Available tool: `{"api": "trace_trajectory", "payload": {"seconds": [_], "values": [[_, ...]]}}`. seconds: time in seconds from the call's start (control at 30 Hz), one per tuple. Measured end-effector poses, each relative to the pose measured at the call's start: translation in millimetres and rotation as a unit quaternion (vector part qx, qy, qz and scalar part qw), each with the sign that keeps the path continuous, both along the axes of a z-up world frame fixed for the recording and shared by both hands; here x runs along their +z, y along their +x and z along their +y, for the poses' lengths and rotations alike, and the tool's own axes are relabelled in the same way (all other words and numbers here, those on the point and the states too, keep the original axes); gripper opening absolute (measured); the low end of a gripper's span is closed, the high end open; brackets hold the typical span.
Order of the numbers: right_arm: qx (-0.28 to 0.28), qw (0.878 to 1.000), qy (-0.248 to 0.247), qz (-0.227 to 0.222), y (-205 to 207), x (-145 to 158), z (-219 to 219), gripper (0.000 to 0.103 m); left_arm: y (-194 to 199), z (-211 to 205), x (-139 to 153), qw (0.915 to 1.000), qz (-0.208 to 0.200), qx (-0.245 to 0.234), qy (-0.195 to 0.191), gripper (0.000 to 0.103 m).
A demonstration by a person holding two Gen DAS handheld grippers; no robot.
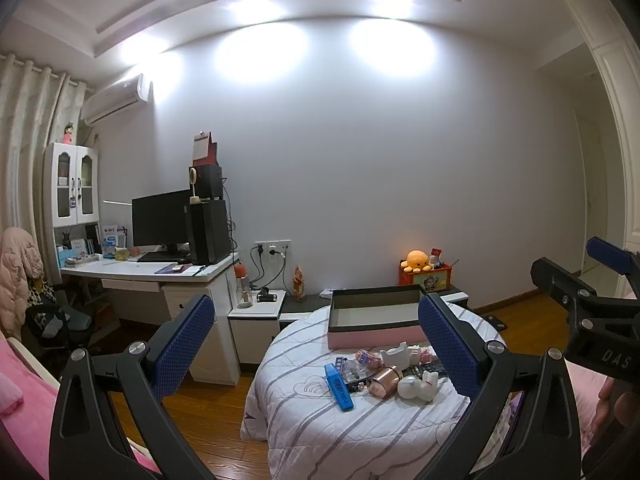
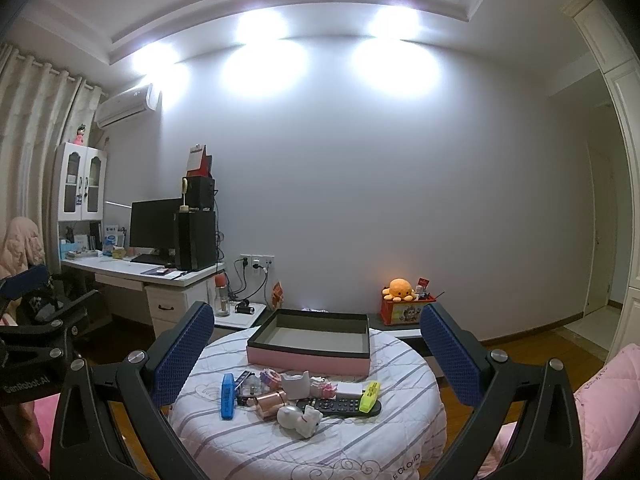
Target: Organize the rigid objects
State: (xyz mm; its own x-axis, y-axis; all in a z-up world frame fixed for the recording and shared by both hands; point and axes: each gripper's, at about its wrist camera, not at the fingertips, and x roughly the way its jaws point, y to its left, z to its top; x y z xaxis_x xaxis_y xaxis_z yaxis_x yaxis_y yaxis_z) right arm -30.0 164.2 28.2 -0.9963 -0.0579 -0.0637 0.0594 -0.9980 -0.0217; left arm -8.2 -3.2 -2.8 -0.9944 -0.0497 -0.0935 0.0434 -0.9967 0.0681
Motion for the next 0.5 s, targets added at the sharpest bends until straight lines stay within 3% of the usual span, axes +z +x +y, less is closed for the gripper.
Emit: {"api": "trace_trajectory", "payload": {"seconds": [0.5], "values": [[0.000,1.000,-0.001,-0.001,2.5,0.4,0.5,0.103,2.9,3.1,-0.1,0.9999,-0.004,-0.006,-0.008,0.103]]}}
